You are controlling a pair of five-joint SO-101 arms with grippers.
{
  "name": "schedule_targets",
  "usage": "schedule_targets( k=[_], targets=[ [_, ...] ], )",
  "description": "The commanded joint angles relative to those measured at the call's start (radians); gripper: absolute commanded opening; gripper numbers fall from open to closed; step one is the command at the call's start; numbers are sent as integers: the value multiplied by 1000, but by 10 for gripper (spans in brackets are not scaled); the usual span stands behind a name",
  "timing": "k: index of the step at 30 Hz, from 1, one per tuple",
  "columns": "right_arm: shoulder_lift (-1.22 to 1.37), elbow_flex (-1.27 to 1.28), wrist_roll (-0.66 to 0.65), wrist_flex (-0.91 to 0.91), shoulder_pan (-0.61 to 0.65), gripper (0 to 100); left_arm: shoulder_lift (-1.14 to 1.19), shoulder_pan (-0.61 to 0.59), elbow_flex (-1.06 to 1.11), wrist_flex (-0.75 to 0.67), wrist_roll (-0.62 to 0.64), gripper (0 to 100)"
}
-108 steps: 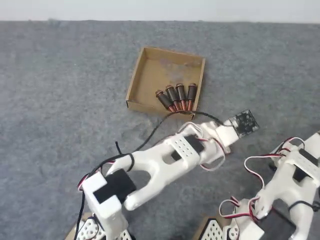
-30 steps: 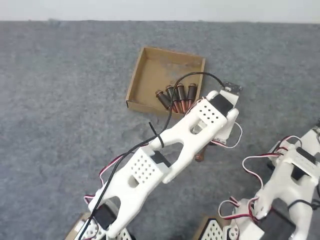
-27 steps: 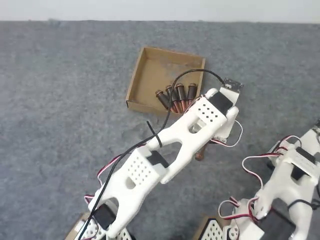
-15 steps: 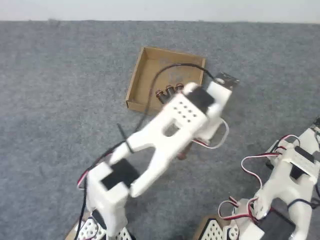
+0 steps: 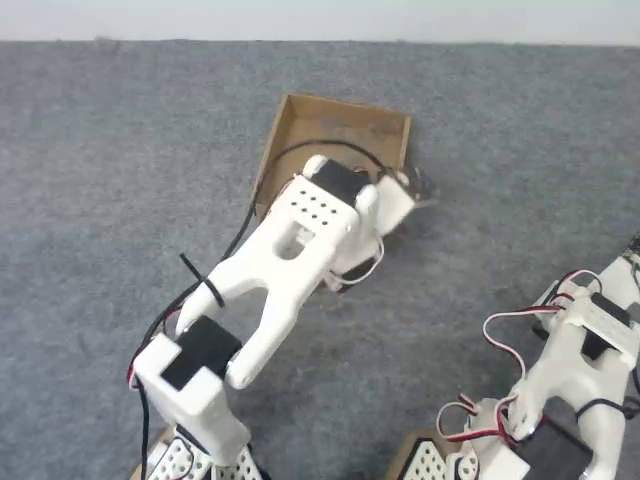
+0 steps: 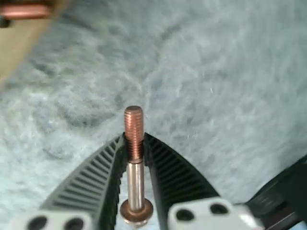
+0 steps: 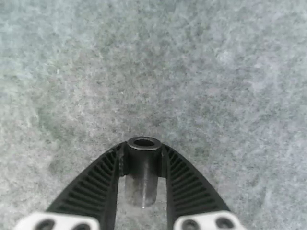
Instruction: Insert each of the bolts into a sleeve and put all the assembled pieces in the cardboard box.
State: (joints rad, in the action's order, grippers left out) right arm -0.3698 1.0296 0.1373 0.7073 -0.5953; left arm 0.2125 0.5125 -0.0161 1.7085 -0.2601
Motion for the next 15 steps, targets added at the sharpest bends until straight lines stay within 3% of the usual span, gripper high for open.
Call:
schedule_targets(
  k=[1,9,15],
  targets=[
    [-47,-6,-15,-13,8,7,-172,5,114,-75,-196,11],
    [-47,-6,-15,-7,7,7,-428,6,530,-370,-427,13],
    [-47,-5,-15,-7,7,7,-448,20,751,-555,-431,104]
  ],
)
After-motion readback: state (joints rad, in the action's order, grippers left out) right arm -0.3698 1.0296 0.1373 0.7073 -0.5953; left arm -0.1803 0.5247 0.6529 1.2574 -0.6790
